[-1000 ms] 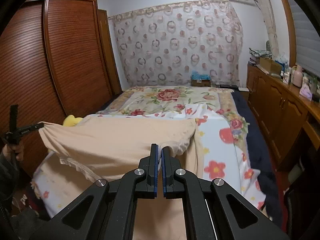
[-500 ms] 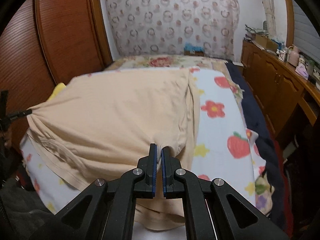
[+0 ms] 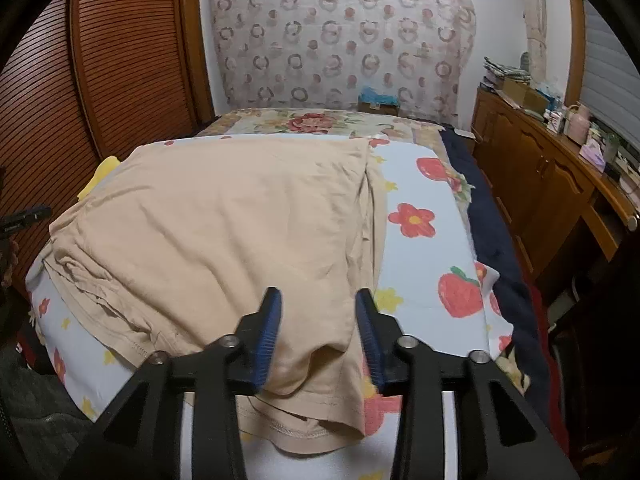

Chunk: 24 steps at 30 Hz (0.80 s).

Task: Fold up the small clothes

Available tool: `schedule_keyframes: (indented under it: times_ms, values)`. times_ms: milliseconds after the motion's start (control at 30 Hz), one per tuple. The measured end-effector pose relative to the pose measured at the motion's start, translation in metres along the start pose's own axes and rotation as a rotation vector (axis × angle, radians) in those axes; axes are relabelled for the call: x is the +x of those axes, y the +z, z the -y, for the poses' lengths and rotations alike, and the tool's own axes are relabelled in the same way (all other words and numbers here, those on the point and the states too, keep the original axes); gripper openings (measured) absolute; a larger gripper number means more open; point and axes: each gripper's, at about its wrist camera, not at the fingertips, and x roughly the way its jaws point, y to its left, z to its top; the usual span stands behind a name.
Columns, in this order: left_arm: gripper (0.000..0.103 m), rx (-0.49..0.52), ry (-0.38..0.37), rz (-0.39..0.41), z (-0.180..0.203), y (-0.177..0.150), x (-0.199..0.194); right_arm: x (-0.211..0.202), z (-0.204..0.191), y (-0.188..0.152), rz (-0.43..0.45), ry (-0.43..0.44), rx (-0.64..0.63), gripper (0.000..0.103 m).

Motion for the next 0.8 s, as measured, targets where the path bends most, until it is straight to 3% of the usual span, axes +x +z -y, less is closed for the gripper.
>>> schedule_keyframes:
  times_ms: [333,433,800]
  values:
    - [0.064,-0.016,0.016,-0.042,-0.003,-0.011,0.017,0.011,0.008,-0.008,-0.010,-0.005,0.014,0.044]
    - [0.064,-0.019,0.016,-0.050,-0.003,-0.014,0.019,0.017,0.015,-0.009,-0.007,-0.021,0.043,0.053]
    - [0.064,-0.022,0.027,-0.087,-0.002,-0.022,0.032,0.035,0.033,-0.017,-0.045,-0.014,0.111,0.054]
